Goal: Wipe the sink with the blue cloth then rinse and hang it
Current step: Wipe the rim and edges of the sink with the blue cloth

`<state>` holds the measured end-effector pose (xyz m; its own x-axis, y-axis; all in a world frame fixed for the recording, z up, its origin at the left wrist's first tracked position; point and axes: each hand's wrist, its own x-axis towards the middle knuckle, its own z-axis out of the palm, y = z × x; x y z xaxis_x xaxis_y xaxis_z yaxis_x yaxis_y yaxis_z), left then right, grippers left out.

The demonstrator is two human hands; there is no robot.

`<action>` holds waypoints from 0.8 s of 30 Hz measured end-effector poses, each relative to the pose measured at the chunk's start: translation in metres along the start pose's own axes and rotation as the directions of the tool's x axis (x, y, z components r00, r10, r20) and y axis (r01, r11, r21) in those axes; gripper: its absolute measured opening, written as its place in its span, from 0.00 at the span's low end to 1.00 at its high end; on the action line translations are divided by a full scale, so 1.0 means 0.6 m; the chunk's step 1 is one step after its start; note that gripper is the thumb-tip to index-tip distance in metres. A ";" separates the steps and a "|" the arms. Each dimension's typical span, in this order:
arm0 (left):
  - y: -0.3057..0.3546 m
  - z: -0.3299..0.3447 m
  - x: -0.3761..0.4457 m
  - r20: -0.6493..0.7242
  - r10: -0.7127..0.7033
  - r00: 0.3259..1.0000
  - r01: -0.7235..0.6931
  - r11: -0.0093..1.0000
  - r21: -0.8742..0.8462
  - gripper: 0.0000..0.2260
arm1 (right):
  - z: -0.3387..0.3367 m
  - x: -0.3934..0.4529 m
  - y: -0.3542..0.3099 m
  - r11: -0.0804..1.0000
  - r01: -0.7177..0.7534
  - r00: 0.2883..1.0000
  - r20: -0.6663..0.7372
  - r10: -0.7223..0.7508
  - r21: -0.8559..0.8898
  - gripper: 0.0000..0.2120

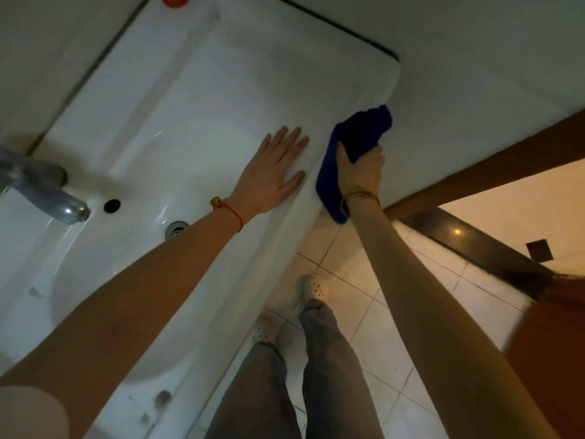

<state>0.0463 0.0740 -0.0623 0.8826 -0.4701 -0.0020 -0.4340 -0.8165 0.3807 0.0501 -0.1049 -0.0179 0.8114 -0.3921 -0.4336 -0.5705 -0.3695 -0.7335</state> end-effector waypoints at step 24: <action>0.000 0.000 -0.015 0.045 -0.006 0.999 0.003 0.998 0.060 0.29 | 0.030 -0.114 0.044 0.990 0.136 0.991 0.001 -0.136 -0.027 0.48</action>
<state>0.0383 0.0781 -0.0621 0.8764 -0.4795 -0.0457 -0.4410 -0.8369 0.3242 -0.0183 -0.0727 -0.0170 0.8814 -0.3371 -0.3308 -0.4584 -0.4418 -0.7712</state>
